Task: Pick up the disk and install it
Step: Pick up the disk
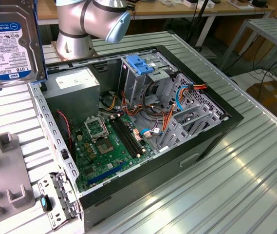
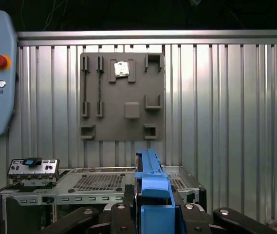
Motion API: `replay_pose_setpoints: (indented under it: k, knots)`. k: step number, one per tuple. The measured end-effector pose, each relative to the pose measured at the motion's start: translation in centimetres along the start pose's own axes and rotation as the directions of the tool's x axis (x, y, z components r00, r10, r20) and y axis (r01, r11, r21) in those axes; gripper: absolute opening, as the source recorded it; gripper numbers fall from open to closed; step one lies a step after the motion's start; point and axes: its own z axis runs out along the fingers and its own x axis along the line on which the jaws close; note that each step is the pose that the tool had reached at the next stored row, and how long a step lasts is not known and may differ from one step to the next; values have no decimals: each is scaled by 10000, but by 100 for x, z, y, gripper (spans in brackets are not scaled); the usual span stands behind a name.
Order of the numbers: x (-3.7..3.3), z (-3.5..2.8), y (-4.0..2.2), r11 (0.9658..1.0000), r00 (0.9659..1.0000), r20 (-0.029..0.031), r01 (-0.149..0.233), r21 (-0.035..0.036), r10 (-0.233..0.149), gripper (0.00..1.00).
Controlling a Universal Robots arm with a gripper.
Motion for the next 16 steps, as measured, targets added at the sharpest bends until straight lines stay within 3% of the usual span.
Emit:
replay_pose_setpoints:
  k: [16]
  knots:
    - [-3,1,-168,10000,10000,0,0,0,0,37]
